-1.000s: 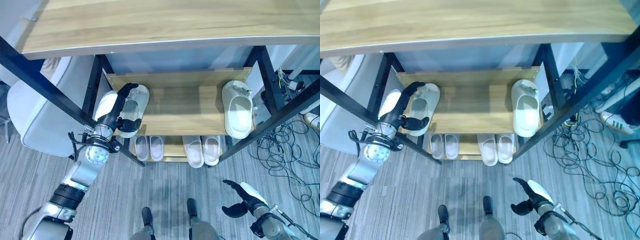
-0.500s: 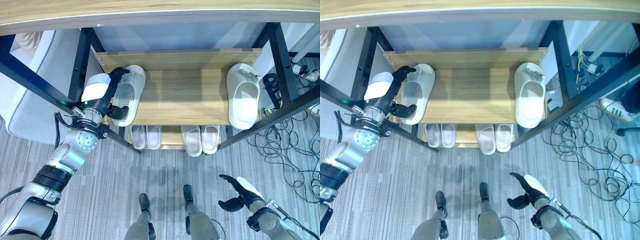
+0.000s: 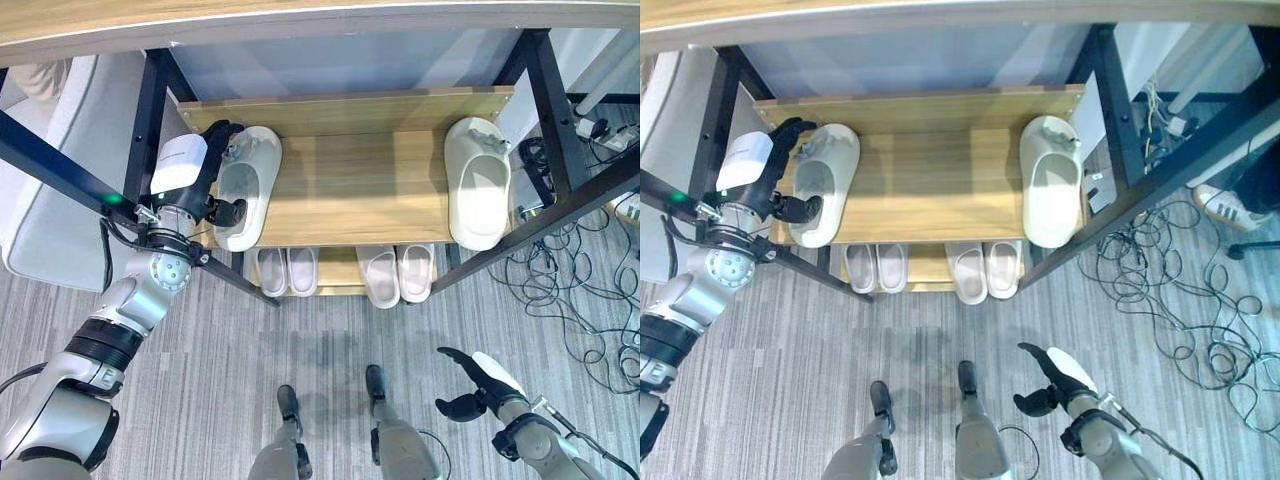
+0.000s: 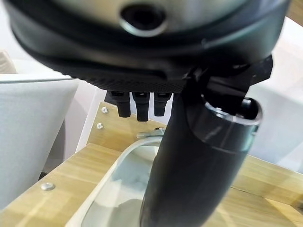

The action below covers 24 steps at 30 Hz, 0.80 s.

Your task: Arrange the slippers neatly on the shoe rack.

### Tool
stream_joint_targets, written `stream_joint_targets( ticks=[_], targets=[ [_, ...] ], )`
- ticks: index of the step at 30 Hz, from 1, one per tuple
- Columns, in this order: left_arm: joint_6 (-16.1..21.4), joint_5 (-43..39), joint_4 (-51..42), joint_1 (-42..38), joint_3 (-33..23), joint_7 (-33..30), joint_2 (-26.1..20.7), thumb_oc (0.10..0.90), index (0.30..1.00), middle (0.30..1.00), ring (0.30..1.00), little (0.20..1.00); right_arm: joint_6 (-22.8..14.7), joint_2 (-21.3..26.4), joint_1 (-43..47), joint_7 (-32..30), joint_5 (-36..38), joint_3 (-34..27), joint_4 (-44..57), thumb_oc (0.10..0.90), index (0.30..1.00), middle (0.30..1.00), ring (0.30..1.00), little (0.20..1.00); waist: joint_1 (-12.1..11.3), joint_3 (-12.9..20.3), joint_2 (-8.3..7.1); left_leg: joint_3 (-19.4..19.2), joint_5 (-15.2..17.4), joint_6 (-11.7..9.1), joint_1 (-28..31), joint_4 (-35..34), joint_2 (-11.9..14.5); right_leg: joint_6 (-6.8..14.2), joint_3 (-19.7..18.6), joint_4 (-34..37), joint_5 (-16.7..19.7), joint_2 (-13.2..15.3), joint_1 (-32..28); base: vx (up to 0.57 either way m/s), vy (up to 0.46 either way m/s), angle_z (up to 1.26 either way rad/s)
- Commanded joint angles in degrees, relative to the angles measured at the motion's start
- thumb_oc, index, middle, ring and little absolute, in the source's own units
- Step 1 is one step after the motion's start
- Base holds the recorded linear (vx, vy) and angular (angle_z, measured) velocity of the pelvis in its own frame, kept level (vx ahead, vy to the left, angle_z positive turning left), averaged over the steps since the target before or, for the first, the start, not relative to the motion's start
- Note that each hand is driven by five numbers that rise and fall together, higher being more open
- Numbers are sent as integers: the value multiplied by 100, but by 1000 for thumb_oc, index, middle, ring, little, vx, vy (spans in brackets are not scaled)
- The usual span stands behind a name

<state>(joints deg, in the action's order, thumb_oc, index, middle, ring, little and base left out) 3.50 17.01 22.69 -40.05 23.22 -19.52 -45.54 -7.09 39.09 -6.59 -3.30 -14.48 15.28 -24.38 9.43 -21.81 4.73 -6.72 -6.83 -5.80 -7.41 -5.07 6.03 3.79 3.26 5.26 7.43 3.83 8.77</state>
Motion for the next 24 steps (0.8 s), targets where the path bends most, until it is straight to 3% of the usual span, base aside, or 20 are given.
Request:
stream_joint_targets(
  ticks=[1,7,8,11,24],
  targets=[
    [64,81,455,-938,-257,-441,-88,800,900,900,900,900,-237,362,-210,-198,114,-140,338,800,900,900,900,900,133,372,-87,-99,102,-14,-90,7,-65,89,-306,-26,141,-60,170,0,0,0],
    [64,81,455,-938,-257,-441,-88,800,900,900,900,900,-237,362,-210,-198,114,-140,338,800,900,900,900,900,132,372,-87,-99,102,-14,-90,7,-65,89,-306,-26,141,-60,170,-1,-9,0],
    [26,-346,859,-1125,-458,-449,332,400,300,300,300,300,-255,380,-368,-226,36,-187,332,800,900,900,900,900,256,303,-11,-130,139,-27,-25,7,-63,104,-367,-26,114,-62,156,-18,-67,0],
    [91,-482,765,-984,-634,-411,541,400,300,300,300,300,-273,406,-554,-215,-2,-354,349,800,900,900,900,900,245,329,118,-158,97,-31,-14,7,-59,110,-413,-26,138,-74,166,-4,-26,-3],
    [159,-530,505,-691,-915,-375,804,400,300,300,300,300,-315,437,-705,-272,-52,-483,241,800,900,900,900,900,239,378,321,-177,64,-45,44,7,-43,142,-409,-26,73,-111,100,-1,-6,-6]
  ],
)
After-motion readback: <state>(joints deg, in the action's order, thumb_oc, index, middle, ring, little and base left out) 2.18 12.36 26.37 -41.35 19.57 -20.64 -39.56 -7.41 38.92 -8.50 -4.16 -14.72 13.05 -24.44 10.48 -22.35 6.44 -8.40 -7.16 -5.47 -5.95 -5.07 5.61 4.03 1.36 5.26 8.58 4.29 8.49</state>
